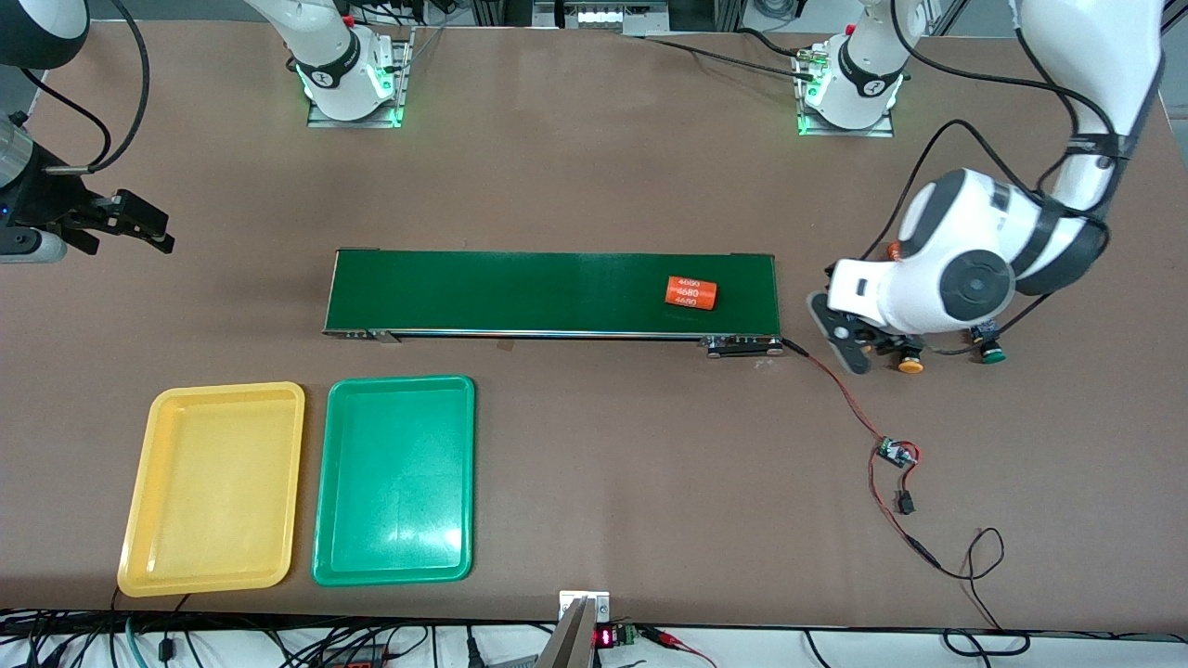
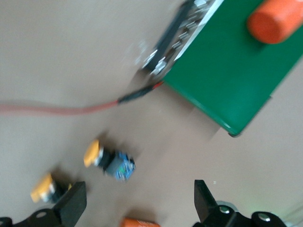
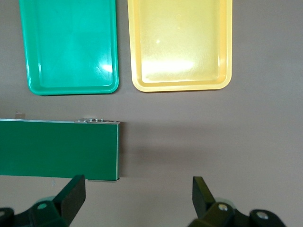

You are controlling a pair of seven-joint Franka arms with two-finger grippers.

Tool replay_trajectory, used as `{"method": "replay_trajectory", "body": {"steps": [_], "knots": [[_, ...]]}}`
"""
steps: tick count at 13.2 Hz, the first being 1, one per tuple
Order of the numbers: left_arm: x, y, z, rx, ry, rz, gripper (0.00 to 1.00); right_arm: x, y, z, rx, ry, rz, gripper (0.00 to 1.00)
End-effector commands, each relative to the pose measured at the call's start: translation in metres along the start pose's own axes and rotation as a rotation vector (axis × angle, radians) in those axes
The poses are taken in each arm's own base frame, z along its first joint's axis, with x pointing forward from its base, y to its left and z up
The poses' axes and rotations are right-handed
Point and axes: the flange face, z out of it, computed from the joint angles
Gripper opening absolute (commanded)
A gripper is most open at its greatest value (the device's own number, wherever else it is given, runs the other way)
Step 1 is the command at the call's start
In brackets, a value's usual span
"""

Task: Sort buttons by color to trays
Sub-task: 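Return and grasp a yellow-capped button with the left gripper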

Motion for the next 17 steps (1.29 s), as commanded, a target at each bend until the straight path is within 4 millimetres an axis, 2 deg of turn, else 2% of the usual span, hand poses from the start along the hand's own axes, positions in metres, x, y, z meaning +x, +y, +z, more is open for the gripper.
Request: {"method": "replay_trajectory", "body": {"steps": [1,4,5,7,9,10,11,13,15,17], "knots": [[-0.002,0.001,0.013,-0.019,-0.039,-0.278,1.0,0.006,0.002,-0.004,0.008,0.014,0.013,1.0],[0.002,0.013,0.017,-0.026,-0.119,-0.562,1.0,0.005,-0.001,-0.007,0.001,0.012,0.017,1.0],[-0.001,0.001,0.014,-0.054,-0.149,-0.591,1.0,0.005,-0.002,-0.006,0.0,0.007,0.018,1.0],[0.001,-0.024,-0.005,-0.113,-0.194,-0.61,1.0,0.003,-0.002,-0.004,-0.003,-0.013,0.019,1.0],[0.003,-0.054,-0.013,-0.194,-0.242,-0.621,1.0,0.003,0.003,-0.007,-0.033,-0.015,0.019,1.0],[0.004,-0.057,-0.019,-0.203,-0.258,-0.626,1.0,0.003,0.008,-0.01,-0.025,-0.01,0.03,1.0],[0.006,-0.055,-0.017,-0.196,-0.269,-0.637,1.0,0.003,0.009,-0.016,-0.024,0.001,0.032,1.0],[0.005,-0.063,-0.006,-0.163,-0.252,-0.675,1.0,0.003,0.007,-0.028,-0.024,-0.005,0.032,1.0],[0.003,-0.055,0.014,-0.113,-0.187,-0.678,1.0,0.001,0.007,-0.035,-0.035,-0.018,0.022,1.0],[-0.003,-0.041,0.046,-0.061,-0.106,-0.688,1.0,0.001,0.007,-0.036,-0.035,-0.015,0.027,1.0]]}}
